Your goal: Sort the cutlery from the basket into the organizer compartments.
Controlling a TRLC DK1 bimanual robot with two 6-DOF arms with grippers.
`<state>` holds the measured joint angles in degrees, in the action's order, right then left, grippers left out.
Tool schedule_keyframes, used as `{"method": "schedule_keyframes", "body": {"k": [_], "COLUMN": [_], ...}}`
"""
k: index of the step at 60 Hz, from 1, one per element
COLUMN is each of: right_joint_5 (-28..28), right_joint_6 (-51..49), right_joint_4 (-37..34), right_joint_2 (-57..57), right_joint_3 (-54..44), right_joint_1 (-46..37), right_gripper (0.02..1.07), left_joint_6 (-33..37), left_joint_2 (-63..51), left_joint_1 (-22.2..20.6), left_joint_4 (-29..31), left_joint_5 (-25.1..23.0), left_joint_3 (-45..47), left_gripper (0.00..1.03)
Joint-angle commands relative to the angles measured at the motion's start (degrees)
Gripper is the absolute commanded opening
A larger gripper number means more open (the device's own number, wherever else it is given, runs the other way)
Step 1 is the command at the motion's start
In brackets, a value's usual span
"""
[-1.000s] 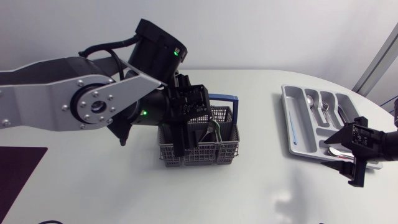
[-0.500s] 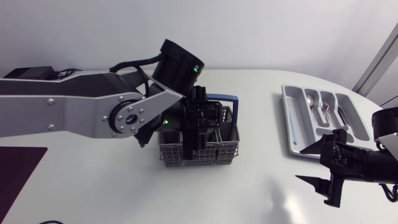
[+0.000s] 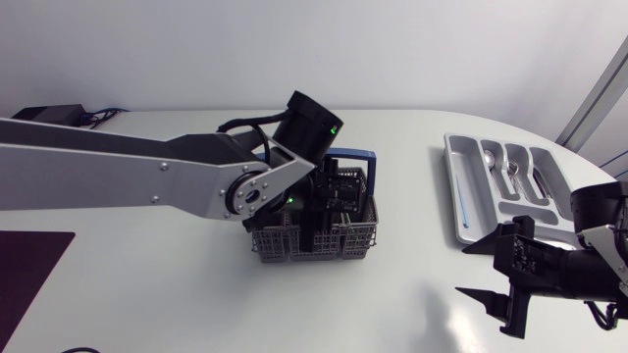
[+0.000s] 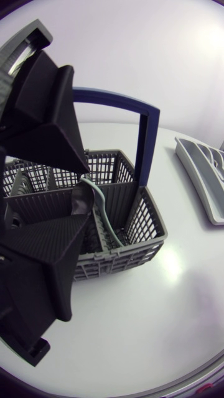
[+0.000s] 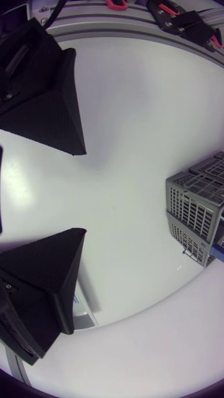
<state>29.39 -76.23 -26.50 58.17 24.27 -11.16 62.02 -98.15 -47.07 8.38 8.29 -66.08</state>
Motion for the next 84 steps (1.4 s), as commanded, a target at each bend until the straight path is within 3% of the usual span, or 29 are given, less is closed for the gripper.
{"method": "schedule_keyframes", "body": {"k": [1, 50, 71, 84], "right_joint_5": [0.41, 0.85, 0.76, 0.76], "right_joint_6": [0.99, 0.55, -0.06, 0.11], "right_joint_4": [0.49, 1.8, 2.07, 2.95], "right_joint_2": [-0.25, -0.25, -0.25, -0.16], "right_joint_3": [-1.42, -3.09, -4.06, -4.67], "right_joint_1": [0.7, 1.4, 1.4, 1.4], "right_gripper": [0.87, 0.87, 0.87, 0.87], "left_joint_6": [2.76, 8.73, 8.47, 8.38], "left_joint_2": [-2.31, -5.65, -6.53, -6.53], "left_joint_1": [0.05, 0.66, 0.4, 1.01], "left_joint_4": [-1.26, -2.32, 7.7, 10.78], "left_joint_5": [0.93, 3.66, 3.92, 3.92], "left_joint_3": [-2.29, -6.43, -9.85, -10.47], "left_gripper": [0.38, 0.38, 0.38, 0.38]}}
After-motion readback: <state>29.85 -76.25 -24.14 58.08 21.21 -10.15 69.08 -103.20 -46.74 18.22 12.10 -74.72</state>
